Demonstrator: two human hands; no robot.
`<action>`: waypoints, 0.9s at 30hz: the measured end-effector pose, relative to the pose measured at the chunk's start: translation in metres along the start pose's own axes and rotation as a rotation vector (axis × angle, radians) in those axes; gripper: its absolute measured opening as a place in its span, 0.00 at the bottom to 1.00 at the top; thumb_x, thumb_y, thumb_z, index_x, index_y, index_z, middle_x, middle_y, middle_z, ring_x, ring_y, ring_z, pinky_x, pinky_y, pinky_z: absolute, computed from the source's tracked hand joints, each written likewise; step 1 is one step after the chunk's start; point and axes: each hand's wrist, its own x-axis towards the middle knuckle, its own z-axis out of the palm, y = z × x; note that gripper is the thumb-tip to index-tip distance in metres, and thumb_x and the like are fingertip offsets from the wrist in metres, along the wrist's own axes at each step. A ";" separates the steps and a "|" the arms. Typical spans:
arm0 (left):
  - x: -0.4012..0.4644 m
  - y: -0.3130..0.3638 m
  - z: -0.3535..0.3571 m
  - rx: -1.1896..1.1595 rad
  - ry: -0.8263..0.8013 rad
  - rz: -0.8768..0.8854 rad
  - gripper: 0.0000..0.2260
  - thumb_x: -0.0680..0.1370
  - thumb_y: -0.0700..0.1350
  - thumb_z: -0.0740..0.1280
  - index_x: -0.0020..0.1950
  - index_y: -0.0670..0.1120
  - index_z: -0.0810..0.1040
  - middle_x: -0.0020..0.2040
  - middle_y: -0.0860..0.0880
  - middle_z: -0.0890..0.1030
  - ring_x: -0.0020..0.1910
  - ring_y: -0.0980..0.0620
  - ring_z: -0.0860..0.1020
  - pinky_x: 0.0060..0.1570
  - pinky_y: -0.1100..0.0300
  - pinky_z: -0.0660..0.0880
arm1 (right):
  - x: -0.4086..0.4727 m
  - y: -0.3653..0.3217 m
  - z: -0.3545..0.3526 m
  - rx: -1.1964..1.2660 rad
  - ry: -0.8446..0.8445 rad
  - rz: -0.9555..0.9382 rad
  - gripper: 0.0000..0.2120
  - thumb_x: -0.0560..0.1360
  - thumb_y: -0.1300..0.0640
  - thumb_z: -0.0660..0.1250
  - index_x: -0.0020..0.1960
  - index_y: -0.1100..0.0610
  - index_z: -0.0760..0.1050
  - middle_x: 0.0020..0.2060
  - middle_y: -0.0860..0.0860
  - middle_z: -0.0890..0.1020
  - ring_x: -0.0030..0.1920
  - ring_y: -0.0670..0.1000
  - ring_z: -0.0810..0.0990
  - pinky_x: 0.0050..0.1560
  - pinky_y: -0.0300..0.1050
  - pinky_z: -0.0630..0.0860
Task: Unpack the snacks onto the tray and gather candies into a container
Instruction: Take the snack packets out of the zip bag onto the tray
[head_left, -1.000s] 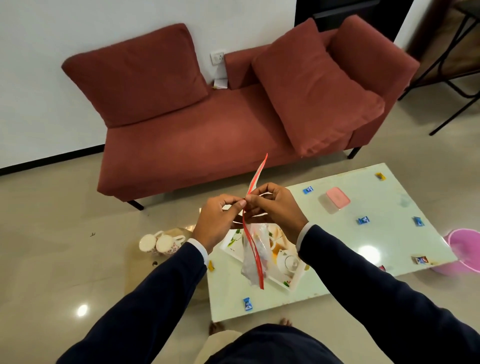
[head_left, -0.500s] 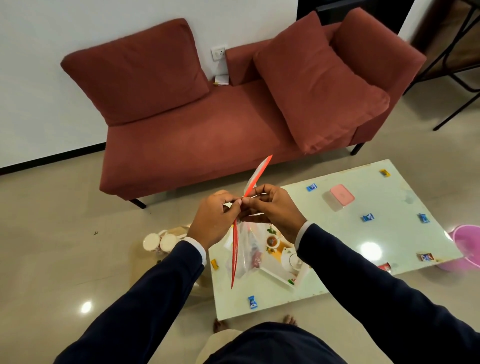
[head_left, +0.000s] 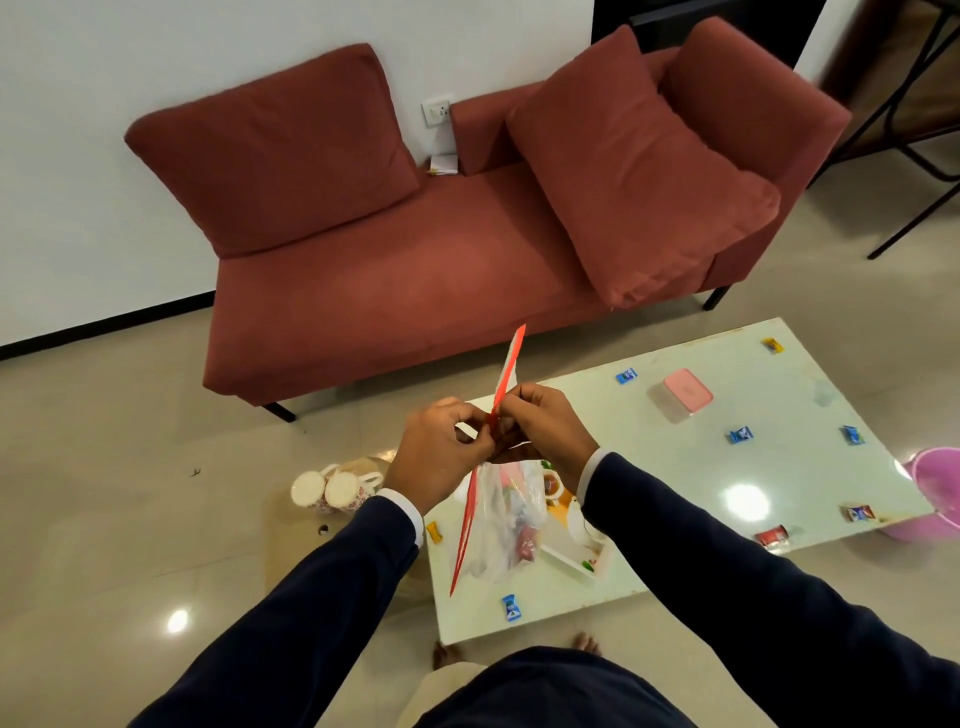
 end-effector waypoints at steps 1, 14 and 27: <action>0.001 -0.001 0.000 -0.021 -0.015 -0.029 0.03 0.77 0.42 0.74 0.49 0.45 0.86 0.43 0.53 0.82 0.36 0.54 0.82 0.37 0.71 0.80 | 0.000 0.000 0.001 -0.009 -0.005 0.002 0.10 0.81 0.59 0.62 0.49 0.66 0.76 0.34 0.56 0.85 0.36 0.57 0.87 0.36 0.47 0.84; 0.019 -0.042 -0.022 -0.095 0.070 -0.245 0.09 0.81 0.45 0.65 0.43 0.43 0.72 0.34 0.44 0.80 0.24 0.53 0.81 0.27 0.51 0.79 | 0.018 -0.006 -0.044 -0.244 0.107 -0.109 0.16 0.80 0.56 0.61 0.34 0.53 0.68 0.27 0.50 0.75 0.28 0.48 0.76 0.31 0.44 0.81; 0.026 -0.058 -0.070 0.673 0.037 0.083 0.10 0.84 0.52 0.61 0.44 0.51 0.69 0.35 0.54 0.76 0.29 0.52 0.74 0.30 0.59 0.65 | 0.024 -0.012 -0.110 -1.578 0.238 -0.621 0.07 0.78 0.56 0.68 0.46 0.55 0.70 0.43 0.53 0.77 0.36 0.55 0.75 0.30 0.44 0.69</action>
